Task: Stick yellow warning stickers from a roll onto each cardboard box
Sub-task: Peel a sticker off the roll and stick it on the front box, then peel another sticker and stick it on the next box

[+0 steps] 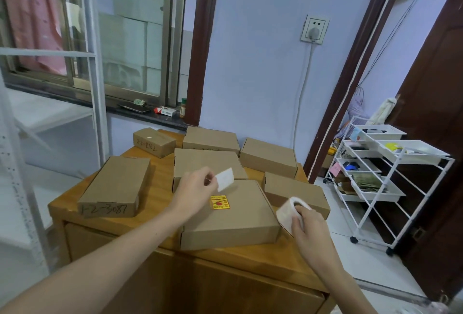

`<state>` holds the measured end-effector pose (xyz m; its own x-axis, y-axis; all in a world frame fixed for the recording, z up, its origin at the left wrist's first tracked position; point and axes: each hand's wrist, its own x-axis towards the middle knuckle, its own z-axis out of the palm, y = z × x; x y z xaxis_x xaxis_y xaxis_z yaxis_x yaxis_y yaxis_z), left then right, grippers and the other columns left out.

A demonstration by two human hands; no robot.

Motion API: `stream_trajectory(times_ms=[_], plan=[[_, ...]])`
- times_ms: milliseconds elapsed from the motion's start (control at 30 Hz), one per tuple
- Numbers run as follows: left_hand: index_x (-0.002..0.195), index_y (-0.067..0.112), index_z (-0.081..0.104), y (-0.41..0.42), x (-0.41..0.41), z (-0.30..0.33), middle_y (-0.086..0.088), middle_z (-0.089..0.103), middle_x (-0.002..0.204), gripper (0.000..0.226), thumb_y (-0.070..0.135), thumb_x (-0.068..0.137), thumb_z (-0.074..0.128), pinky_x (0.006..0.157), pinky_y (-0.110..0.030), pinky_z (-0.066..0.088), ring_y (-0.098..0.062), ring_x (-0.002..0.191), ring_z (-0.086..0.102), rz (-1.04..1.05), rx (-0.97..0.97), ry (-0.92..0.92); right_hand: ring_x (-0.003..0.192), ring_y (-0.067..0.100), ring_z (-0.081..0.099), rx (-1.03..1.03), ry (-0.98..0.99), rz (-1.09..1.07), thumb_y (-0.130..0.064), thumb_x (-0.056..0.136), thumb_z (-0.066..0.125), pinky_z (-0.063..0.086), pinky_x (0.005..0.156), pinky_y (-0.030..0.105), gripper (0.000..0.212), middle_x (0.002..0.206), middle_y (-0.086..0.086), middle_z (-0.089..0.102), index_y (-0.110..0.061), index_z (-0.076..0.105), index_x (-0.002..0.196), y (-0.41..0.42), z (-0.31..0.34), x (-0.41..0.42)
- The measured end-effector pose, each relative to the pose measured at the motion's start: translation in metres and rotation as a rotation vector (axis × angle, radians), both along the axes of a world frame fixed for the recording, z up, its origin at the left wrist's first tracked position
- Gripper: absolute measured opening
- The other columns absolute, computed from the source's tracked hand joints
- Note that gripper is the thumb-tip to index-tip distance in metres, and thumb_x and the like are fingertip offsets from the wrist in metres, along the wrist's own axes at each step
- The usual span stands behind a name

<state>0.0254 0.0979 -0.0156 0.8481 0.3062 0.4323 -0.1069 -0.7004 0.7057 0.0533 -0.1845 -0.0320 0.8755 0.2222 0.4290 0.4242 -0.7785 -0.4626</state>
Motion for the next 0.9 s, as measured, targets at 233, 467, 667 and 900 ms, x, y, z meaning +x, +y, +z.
stream_trajectory(times_ms=[233, 467, 667, 900], plan=[[0.106, 0.015, 0.064, 0.075, -0.014, 0.002, -0.005, 0.067, 0.115, 0.011, 0.016, 0.096, 0.06, 0.069, -0.021, 0.057, -0.018, 0.108, 0.063, 0.133, 0.044, -0.019, 0.1, 0.018, 0.058, 0.014, -0.018, -0.151, -0.017, 0.095, 0.046, 0.051, 0.089, 0.034, 0.029, 0.111, 0.006, 0.066, -0.01, 0.06, 0.12, 0.006, -0.009, 0.012], [0.088, 0.018, 0.061, 0.141, -0.044, 0.003, 0.005, 0.064, 0.077, 0.013, 0.02, 0.098, 0.053, 0.063, -0.035, 0.055, -0.01, 0.07, 0.06, 0.268, 0.271, -0.028, 0.087, 0.022, 0.059, -0.102, 0.014, -0.224, -0.011, 0.091, 0.05, 0.051, 0.082, 0.034, 0.023, 0.099, 0.012, 0.068, -0.006, 0.066, 0.105, 0.005, -0.024, 0.02], [0.086, 0.017, 0.036, 0.179, -0.064, -0.004, 0.002, 0.043, 0.077, 0.018, 0.017, 0.099, 0.048, 0.059, -0.031, 0.034, -0.019, 0.07, 0.047, 0.337, 0.681, 0.236, 0.099, 0.023, 0.059, -0.2, 0.043, -0.201, -0.015, 0.091, 0.05, 0.048, 0.094, 0.039, 0.024, 0.104, 0.008, 0.069, -0.008, 0.067, 0.106, 0.004, -0.037, 0.027], [0.092, 0.011, 0.055, 0.174, -0.059, -0.024, -0.001, 0.052, 0.078, 0.017, 0.011, 0.096, 0.038, 0.057, -0.03, 0.036, -0.02, 0.07, 0.052, 0.251, 0.731, 0.438, 0.097, 0.025, 0.059, -0.191, 0.051, -0.209, -0.016, 0.092, 0.048, 0.048, 0.09, 0.039, 0.026, 0.102, 0.009, 0.069, -0.007, 0.068, 0.106, 0.004, -0.037, 0.03]])
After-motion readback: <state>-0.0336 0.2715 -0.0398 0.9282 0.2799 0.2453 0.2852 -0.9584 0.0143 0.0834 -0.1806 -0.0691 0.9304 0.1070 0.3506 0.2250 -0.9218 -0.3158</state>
